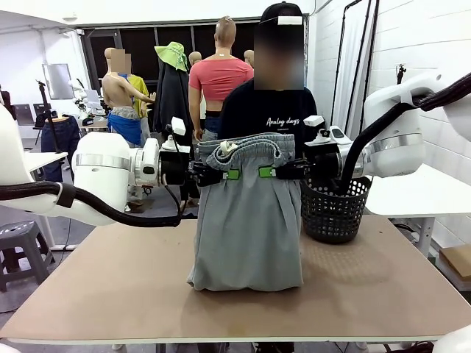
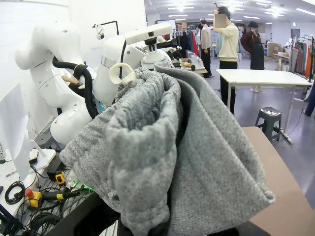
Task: Fold the training pants.
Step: Fold the Training pants in half.
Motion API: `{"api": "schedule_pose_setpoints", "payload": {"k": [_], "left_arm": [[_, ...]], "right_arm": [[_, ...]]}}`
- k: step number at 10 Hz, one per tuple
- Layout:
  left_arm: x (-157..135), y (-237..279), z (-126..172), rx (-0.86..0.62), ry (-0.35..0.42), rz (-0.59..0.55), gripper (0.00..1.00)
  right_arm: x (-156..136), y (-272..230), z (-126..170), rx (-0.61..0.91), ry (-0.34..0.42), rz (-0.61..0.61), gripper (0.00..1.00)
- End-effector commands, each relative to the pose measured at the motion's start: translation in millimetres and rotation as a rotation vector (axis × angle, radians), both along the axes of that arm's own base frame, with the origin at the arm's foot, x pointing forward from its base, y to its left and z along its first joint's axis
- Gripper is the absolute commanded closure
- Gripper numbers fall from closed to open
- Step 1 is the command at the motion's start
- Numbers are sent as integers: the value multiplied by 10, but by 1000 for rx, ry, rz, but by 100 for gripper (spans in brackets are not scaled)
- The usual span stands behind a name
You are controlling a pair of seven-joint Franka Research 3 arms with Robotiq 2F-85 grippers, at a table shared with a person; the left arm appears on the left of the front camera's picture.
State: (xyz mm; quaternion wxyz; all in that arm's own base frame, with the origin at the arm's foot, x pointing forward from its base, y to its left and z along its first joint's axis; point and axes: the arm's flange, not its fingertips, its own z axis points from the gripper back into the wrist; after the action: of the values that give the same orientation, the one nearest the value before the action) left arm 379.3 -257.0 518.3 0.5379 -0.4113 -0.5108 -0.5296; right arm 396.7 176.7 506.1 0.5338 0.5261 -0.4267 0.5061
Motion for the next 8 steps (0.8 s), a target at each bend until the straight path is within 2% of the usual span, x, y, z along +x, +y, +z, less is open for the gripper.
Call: {"api": "schedule_pose_setpoints", "payload": {"k": [1, 8], "left_arm": [[-30, 4, -6, -10, -6, 5, 100], [-30, 4, -6, -10, -6, 5, 100]], "right_arm": [[-20, 15, 29, -2, -7, 3, 100], [-20, 15, 29, -2, -7, 3, 100]]}}
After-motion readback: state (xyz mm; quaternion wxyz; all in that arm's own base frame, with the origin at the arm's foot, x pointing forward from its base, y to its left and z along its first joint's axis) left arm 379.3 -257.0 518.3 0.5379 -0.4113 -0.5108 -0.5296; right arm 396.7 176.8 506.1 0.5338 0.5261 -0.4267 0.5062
